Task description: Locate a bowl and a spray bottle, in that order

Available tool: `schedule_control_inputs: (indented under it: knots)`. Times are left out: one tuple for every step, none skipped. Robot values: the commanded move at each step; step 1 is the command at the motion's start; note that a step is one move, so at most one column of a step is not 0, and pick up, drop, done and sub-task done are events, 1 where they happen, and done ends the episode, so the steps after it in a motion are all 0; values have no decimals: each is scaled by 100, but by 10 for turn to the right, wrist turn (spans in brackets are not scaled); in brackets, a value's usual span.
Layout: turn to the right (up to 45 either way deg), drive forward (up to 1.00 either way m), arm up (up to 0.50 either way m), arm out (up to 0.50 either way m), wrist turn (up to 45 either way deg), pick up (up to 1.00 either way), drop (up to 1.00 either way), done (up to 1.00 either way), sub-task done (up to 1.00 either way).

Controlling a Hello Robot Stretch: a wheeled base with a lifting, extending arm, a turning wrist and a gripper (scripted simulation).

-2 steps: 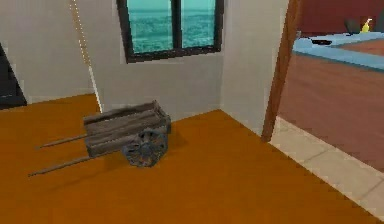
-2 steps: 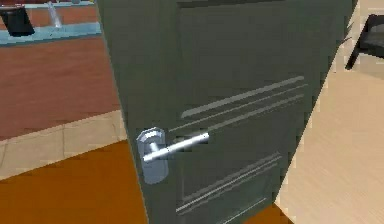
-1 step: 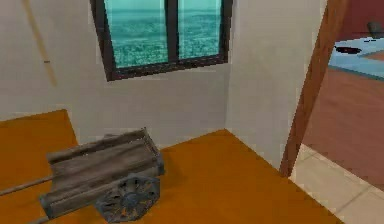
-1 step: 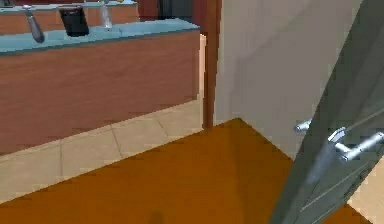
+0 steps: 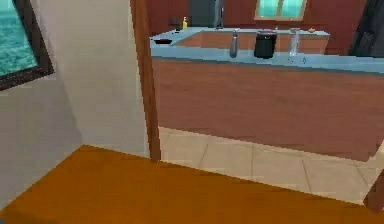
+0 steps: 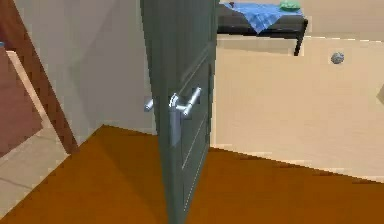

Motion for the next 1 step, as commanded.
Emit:
schedule_control_inputs:
  knots:
    - [360, 0, 0, 0, 0, 0, 0, 0, 0]
